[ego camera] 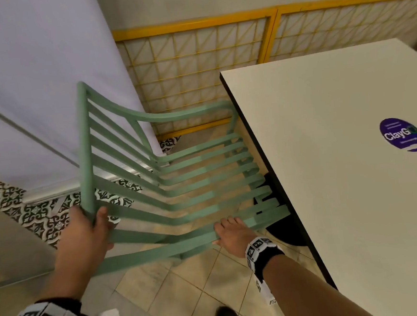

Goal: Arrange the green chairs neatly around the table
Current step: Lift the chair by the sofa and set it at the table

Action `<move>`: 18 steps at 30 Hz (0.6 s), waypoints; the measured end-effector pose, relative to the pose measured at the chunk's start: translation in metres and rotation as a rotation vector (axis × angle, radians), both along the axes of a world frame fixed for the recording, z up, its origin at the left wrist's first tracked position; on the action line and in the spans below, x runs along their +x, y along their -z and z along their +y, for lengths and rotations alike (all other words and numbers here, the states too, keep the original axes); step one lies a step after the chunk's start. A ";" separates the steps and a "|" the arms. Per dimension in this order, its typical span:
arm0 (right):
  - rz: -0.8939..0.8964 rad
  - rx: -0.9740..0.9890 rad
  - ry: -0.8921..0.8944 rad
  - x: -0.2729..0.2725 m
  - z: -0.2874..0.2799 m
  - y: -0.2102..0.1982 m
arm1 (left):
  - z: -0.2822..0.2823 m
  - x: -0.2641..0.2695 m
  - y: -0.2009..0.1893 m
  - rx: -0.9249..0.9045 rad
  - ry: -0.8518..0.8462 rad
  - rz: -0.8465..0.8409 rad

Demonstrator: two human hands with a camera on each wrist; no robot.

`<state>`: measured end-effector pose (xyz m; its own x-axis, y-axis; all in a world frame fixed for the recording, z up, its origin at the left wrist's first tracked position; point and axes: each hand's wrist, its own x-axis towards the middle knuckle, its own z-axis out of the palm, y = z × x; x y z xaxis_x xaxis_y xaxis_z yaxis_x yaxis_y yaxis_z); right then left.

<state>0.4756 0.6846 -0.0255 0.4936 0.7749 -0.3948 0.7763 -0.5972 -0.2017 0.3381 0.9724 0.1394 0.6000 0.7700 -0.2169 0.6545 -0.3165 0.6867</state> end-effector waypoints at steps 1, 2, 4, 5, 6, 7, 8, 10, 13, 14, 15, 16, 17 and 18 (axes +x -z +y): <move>0.006 -0.007 0.011 0.004 -0.005 0.000 | -0.004 0.005 0.000 -0.008 0.012 -0.001; 0.014 -0.013 0.027 0.008 -0.008 -0.001 | -0.007 0.009 -0.001 -0.018 0.027 0.002; 0.037 -0.033 0.072 0.009 -0.006 -0.005 | -0.012 0.010 -0.009 -0.049 0.035 0.021; 0.057 -0.035 0.089 0.007 0.000 -0.008 | -0.014 0.007 -0.012 -0.054 0.032 0.033; 0.084 -0.025 0.087 0.003 0.009 -0.010 | -0.017 0.003 -0.015 -0.046 0.029 0.042; 0.115 0.001 0.062 -0.004 0.021 -0.012 | -0.021 -0.002 -0.017 -0.036 0.031 0.051; 0.141 0.039 0.026 -0.013 0.034 -0.013 | -0.025 -0.006 -0.017 -0.040 0.039 0.055; 0.173 0.123 -0.020 -0.029 0.056 -0.015 | -0.031 -0.007 -0.014 -0.080 0.028 0.026; 0.160 0.184 0.002 -0.035 0.067 -0.014 | -0.028 0.000 -0.006 -0.067 -0.015 0.002; 0.159 0.180 0.008 -0.033 0.066 -0.014 | -0.028 0.002 -0.005 -0.059 -0.010 0.000; 0.157 0.176 0.013 -0.031 0.065 -0.013 | -0.027 0.003 -0.005 -0.051 0.001 -0.003; 0.151 0.175 0.016 -0.030 0.065 -0.013 | -0.026 0.003 -0.005 -0.050 0.007 -0.007; 0.144 0.172 0.014 -0.029 0.066 -0.012 | -0.026 0.003 -0.005 -0.054 0.005 -0.013; 0.139 0.170 0.010 -0.030 0.067 -0.012 | -0.026 0.003 -0.005 -0.056 0.002 -0.015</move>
<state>0.4459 0.7514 -0.0133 0.4511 0.8316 -0.3239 0.7282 -0.5528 -0.4051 0.3412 0.9468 0.1440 0.6048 0.7561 -0.2501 0.6431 -0.2785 0.7133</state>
